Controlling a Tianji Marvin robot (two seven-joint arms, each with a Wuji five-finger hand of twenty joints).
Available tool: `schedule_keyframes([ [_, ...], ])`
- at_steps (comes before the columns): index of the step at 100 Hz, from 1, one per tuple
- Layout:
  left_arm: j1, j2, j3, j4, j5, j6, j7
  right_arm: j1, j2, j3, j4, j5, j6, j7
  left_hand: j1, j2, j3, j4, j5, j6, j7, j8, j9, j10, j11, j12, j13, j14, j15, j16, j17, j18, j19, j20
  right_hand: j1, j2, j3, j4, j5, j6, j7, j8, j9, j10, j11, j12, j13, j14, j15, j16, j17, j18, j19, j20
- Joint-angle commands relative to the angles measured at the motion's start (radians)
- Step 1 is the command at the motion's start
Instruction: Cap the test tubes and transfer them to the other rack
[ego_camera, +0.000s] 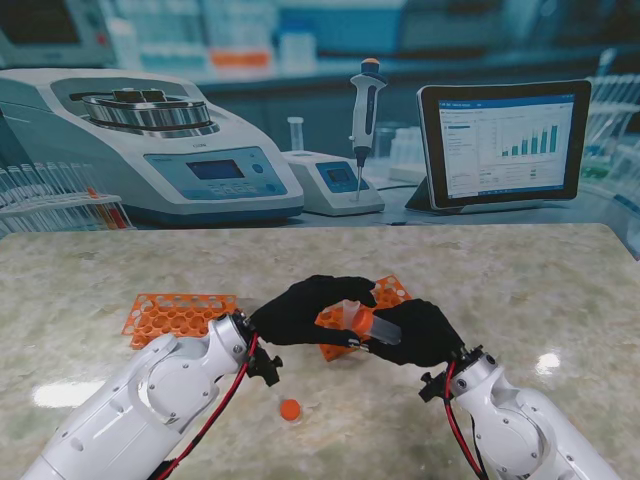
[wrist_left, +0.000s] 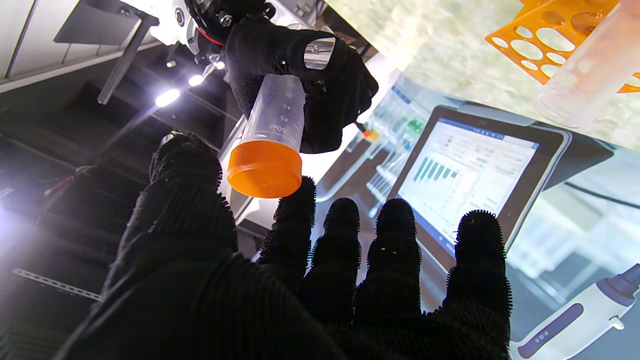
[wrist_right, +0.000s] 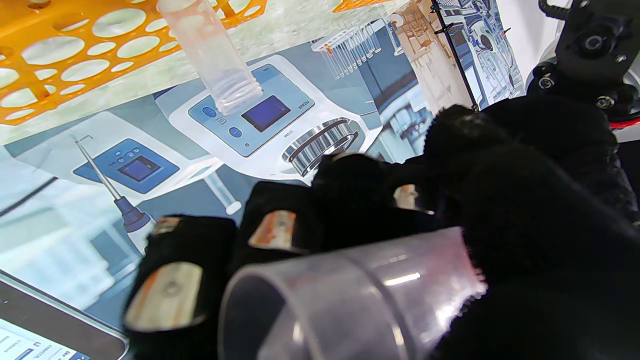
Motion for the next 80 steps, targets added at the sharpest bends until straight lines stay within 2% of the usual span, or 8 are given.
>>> schedule_keyframes([
  [1, -0.003, -0.002, 0.002, -0.002, 0.007, 0.003, 0.0, -0.008, -0.004, -0.001, -0.006, 0.002, 0.002, 0.002, 0.019, -0.013, 0.019, 0.032, -0.03, 0.006, 0.027, 0.02, -0.029, -0.007, 0.009, 0.022, -0.004, -0.028, 0.006, 0.016, 0.002, -0.007, -0.019, -0.007, 0.05, 0.013, 0.002, 0.015, 0.028, -0.073, 0.067, 0.038, 0.045, 0.012, 0.009, 0.011, 0.086, -0.14, 0.135, 0.043, 0.028, -0.013, 0.105, 0.005],
  [27, -0.009, -0.004, 0.009, 0.004, 0.013, 0.002, 0.009, -0.007, -0.004, -0.002, -0.004, 0.002, 0.001, 0.0, 0.061, -0.01, 0.046, 0.04, -0.023, -0.003, 0.117, 0.063, -0.014, -0.004, 0.016, 0.026, 0.015, -0.026, 0.017, 0.027, 0.008, -0.001, 0.003, -0.009, 0.05, 0.013, 0.002, 0.015, 0.028, -0.073, 0.067, 0.038, 0.045, 0.012, 0.009, 0.012, 0.086, -0.14, 0.136, 0.043, 0.028, -0.013, 0.105, 0.005],
  [44, -0.013, -0.007, 0.016, 0.009, 0.021, 0.0, 0.019, -0.004, -0.004, -0.006, -0.002, 0.004, 0.0, 0.002, 0.106, 0.002, 0.085, 0.046, -0.024, -0.024, 0.243, 0.121, 0.007, -0.004, 0.023, 0.029, 0.035, -0.027, 0.028, 0.038, 0.015, 0.002, 0.022, -0.014, 0.049, 0.013, 0.002, 0.015, 0.028, -0.073, 0.067, 0.038, 0.045, 0.013, 0.009, 0.012, 0.086, -0.14, 0.136, 0.043, 0.028, -0.013, 0.105, 0.005],
  [54, -0.014, -0.008, 0.018, 0.009, 0.021, 0.002, 0.022, -0.003, -0.004, -0.007, -0.001, 0.005, -0.001, 0.004, 0.172, -0.009, 0.094, 0.043, -0.029, -0.043, 0.339, 0.159, 0.02, -0.002, 0.028, 0.031, 0.047, -0.024, 0.034, 0.044, 0.017, 0.006, 0.032, -0.017, 0.05, 0.014, 0.0, 0.015, 0.028, -0.073, 0.067, 0.038, 0.045, 0.013, 0.009, 0.012, 0.085, -0.14, 0.135, 0.043, 0.028, -0.013, 0.105, 0.005],
  [62, -0.012, -0.009, 0.019, 0.008, 0.022, 0.003, 0.026, -0.003, -0.004, -0.007, -0.001, 0.004, -0.001, 0.003, 0.265, 0.029, 0.053, 0.049, -0.042, -0.062, 0.466, 0.143, 0.034, 0.003, 0.032, 0.031, 0.059, -0.022, 0.04, 0.05, 0.02, 0.006, 0.042, -0.023, 0.05, 0.013, 0.001, 0.015, 0.028, -0.073, 0.067, 0.038, 0.045, 0.012, 0.008, 0.012, 0.086, -0.14, 0.135, 0.043, 0.028, -0.013, 0.105, 0.005],
  [70, -0.011, -0.011, 0.021, 0.008, 0.018, 0.005, 0.03, -0.003, -0.004, -0.006, -0.002, 0.004, -0.002, 0.002, 0.309, 0.08, 0.037, 0.047, -0.035, -0.067, 0.518, 0.144, 0.045, 0.005, 0.035, 0.031, 0.068, -0.021, 0.044, 0.053, 0.019, 0.007, 0.047, -0.022, 0.049, 0.014, 0.0, 0.015, 0.028, -0.073, 0.067, 0.038, 0.045, 0.013, 0.008, 0.012, 0.086, -0.14, 0.135, 0.043, 0.028, -0.013, 0.105, 0.005],
  [80, -0.011, -0.012, 0.024, 0.007, 0.01, 0.007, 0.03, -0.003, -0.004, -0.006, -0.001, 0.004, -0.002, 0.002, 0.348, 0.084, 0.048, 0.049, -0.028, -0.066, 0.525, 0.135, 0.052, 0.006, 0.038, 0.032, 0.075, -0.018, 0.047, 0.055, 0.02, 0.009, 0.049, -0.022, 0.049, 0.014, 0.0, 0.015, 0.028, -0.073, 0.067, 0.038, 0.045, 0.011, 0.008, 0.012, 0.086, -0.14, 0.135, 0.043, 0.028, -0.013, 0.105, 0.005],
])
